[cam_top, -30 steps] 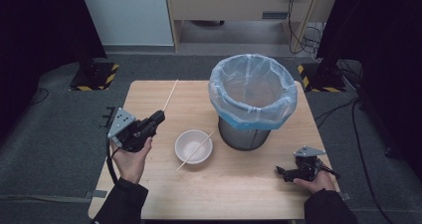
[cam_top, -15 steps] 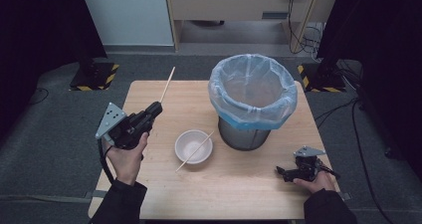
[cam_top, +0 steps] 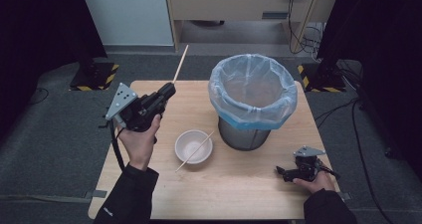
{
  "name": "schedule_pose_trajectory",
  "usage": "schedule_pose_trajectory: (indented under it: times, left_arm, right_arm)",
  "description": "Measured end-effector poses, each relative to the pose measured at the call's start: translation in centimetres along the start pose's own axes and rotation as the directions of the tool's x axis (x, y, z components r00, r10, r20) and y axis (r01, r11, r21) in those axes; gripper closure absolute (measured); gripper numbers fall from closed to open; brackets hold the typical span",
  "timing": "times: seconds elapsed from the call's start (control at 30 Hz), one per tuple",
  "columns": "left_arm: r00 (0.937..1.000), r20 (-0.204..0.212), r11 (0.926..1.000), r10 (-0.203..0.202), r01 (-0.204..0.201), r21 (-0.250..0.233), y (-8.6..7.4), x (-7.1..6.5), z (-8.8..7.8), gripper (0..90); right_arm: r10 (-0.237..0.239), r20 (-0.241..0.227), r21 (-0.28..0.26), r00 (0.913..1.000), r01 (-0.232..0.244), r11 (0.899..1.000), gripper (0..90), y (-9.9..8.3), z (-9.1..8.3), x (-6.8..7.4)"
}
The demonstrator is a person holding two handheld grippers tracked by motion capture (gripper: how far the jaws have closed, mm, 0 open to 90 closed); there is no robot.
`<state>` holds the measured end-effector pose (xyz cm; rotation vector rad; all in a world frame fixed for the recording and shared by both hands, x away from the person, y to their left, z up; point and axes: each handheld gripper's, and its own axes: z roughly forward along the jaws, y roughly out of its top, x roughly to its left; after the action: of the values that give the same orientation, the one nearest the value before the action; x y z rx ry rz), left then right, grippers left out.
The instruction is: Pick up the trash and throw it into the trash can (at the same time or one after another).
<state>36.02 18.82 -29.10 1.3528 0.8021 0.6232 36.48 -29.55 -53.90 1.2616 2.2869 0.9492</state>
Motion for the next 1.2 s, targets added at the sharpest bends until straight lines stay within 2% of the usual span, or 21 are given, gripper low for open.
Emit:
schedule_pose_trajectory:
  times: [0.57,0.93,1.2]
  left_arm:
    - [0.9987,0.043,0.9996,0.028,-0.028,-0.005,2.8,-2.2,5.5,85.1]
    - [0.9973,0.065,0.9994,0.034,-0.034,0.000,3.5,-3.5,8.2,85.1]
    - [0.9956,0.077,0.9985,0.054,-0.054,-0.001,4.1,-4.6,10.3,85.1]
  right_arm:
    - [0.000,-0.001,0.000,1.0000,0.000,1.000,0.7,0.0,0.0,0.0]
    - [-0.001,-0.001,-0.003,1.0000,0.001,1.000,0.6,0.0,0.0,0.0]
    - [-0.002,-0.001,-0.003,1.0000,0.002,1.000,0.6,0.0,0.0,0.0]
